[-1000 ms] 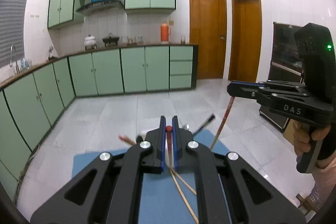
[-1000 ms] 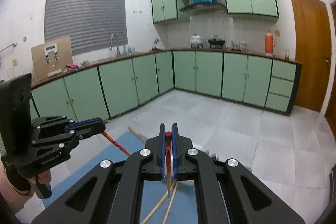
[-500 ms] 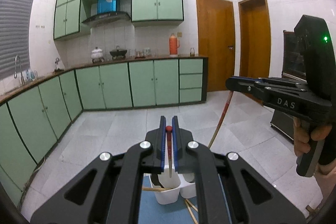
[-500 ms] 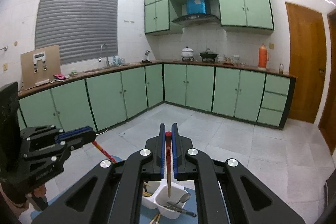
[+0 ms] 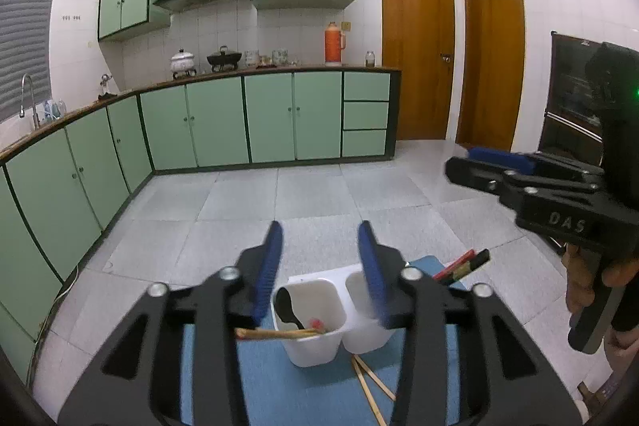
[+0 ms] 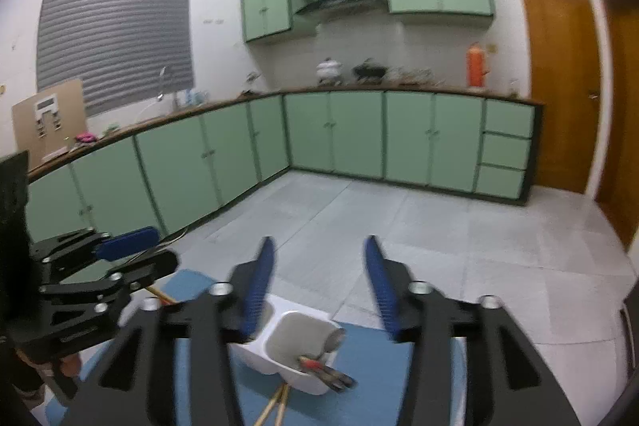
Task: Organize utensils
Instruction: 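Move both open tools back toward the last two chopsticks on the mat, then lower the left tool and close it on the plain wooden chopstick's tip, then close the right tool on the red-patterned chopstick while the left tool holds the wooden one, then lift both chopsticks and carry them over the white holder, then open both tools to drop the chopsticks into the white holder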
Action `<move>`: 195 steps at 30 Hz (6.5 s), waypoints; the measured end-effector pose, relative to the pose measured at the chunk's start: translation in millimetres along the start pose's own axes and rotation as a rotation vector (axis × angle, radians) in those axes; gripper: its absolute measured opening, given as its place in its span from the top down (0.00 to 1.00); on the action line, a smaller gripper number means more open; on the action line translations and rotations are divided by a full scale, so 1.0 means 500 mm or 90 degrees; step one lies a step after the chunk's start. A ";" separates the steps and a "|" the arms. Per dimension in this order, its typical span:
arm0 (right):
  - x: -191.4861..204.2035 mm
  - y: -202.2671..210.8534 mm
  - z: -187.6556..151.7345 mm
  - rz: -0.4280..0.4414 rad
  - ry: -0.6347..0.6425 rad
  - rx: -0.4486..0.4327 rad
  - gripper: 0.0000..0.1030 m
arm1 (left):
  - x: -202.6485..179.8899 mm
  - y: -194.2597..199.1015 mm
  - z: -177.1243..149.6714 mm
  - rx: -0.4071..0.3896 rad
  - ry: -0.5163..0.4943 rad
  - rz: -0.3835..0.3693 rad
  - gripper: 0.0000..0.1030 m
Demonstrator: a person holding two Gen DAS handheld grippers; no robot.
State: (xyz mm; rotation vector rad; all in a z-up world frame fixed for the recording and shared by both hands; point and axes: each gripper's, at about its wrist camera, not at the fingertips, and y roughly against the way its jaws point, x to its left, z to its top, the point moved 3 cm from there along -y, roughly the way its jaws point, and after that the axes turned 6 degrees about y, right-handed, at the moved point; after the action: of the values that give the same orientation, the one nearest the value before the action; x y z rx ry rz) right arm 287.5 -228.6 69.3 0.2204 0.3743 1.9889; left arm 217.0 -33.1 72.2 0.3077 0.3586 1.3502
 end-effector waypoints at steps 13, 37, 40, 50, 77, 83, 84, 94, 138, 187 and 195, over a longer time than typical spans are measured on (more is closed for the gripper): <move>0.034 0.187 -0.207 -0.105 -0.015 0.001 0.05 | -0.011 0.123 -0.169 0.012 0.023 0.004 0.12; 0.109 0.176 -0.530 -0.057 -0.098 0.192 0.34 | -0.053 0.107 -0.502 0.248 0.020 -0.015 0.14; 0.101 0.182 -0.537 -0.061 -0.107 0.196 0.40 | -0.060 0.091 -0.522 0.281 0.018 -0.015 0.29; 0.113 0.174 -0.553 -0.045 -0.100 0.217 0.49 | -0.060 0.075 -0.548 0.300 0.021 0.006 0.52; 0.198 0.126 -0.577 0.048 -0.013 0.301 0.70 | 0.000 0.085 -0.541 0.293 0.044 0.047 0.91; 0.195 0.122 -0.575 0.043 -0.020 0.303 0.77 | 0.002 0.083 -0.543 0.294 0.058 0.038 0.82; 0.195 0.123 -0.575 0.043 -0.018 0.304 0.77 | -0.002 0.086 -0.545 0.293 0.058 0.037 0.79; 0.204 0.112 -0.574 0.026 0.002 0.308 0.93 | -0.015 0.087 -0.547 0.291 0.048 0.041 0.92; 0.103 0.277 -0.245 0.012 0.008 0.074 0.94 | -0.029 0.245 -0.222 0.061 0.014 -0.003 0.94; 0.055 0.144 0.163 0.058 0.070 -0.080 0.94 | -0.037 0.154 0.132 -0.146 -0.013 -0.006 0.94; 0.029 0.017 0.092 0.049 0.041 -0.021 0.94 | -0.012 0.022 0.086 -0.094 0.002 0.006 0.94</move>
State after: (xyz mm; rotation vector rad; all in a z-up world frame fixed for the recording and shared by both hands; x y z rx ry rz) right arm 288.7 -211.5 114.9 0.1523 0.3797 2.0805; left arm 224.3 -37.3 116.3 0.1844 0.2577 1.3787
